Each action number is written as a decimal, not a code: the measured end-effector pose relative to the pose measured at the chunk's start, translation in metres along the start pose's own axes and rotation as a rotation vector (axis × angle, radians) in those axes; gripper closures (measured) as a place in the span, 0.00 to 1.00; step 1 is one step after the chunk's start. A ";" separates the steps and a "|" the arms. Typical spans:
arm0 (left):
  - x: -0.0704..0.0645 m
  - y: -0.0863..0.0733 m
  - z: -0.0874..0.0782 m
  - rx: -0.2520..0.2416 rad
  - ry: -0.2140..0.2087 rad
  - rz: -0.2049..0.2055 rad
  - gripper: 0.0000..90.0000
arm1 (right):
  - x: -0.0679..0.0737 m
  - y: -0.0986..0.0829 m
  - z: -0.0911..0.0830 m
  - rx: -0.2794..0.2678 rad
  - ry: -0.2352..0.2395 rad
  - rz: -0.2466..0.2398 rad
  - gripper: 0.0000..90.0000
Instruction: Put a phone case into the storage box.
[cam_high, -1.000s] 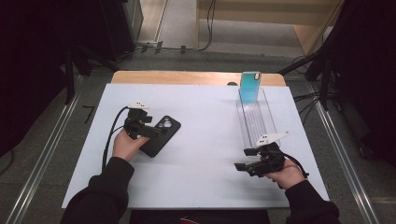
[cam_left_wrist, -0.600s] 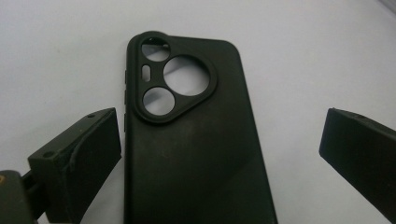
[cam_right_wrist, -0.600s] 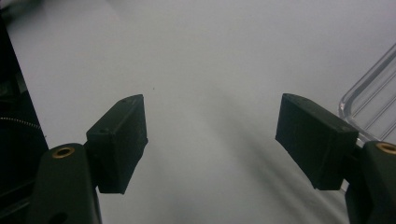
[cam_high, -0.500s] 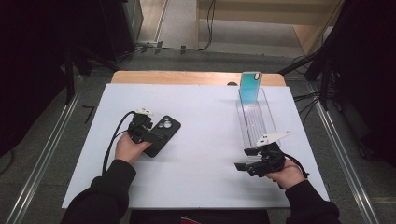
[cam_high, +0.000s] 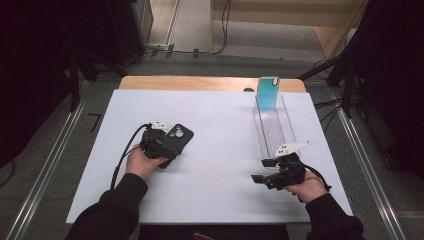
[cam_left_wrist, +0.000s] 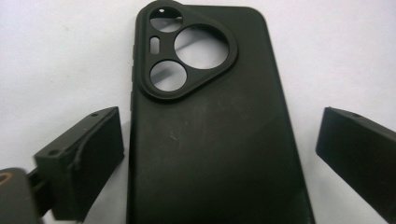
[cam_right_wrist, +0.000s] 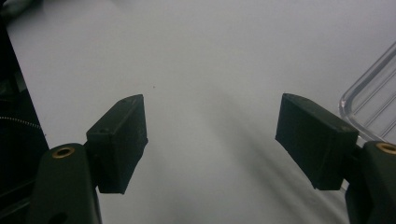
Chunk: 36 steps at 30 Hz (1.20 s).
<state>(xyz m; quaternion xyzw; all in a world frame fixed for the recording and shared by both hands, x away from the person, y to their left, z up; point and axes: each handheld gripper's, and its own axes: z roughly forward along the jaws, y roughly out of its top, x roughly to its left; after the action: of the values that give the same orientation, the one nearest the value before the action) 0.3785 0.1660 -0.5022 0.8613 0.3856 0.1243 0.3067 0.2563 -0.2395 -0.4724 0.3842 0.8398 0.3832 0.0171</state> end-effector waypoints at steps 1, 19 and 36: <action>-0.002 -0.001 0.000 0.002 0.033 0.028 0.06 | 0.000 0.000 0.000 0.001 -0.001 0.005 0.26; 0.002 -0.001 -0.004 -0.012 0.024 -0.021 0.17 | 0.001 0.000 -0.001 -0.031 0.001 -0.012 0.27; 0.010 0.010 -0.048 -0.116 -0.124 -0.132 0.17 | 0.009 0.002 -0.004 -0.083 0.036 -0.029 0.27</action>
<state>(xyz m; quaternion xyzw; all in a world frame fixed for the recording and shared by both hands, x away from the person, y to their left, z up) 0.3696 0.1886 -0.4586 0.8210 0.4137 0.0724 0.3869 0.2502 -0.2348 -0.4659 0.3637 0.8289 0.4243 0.0233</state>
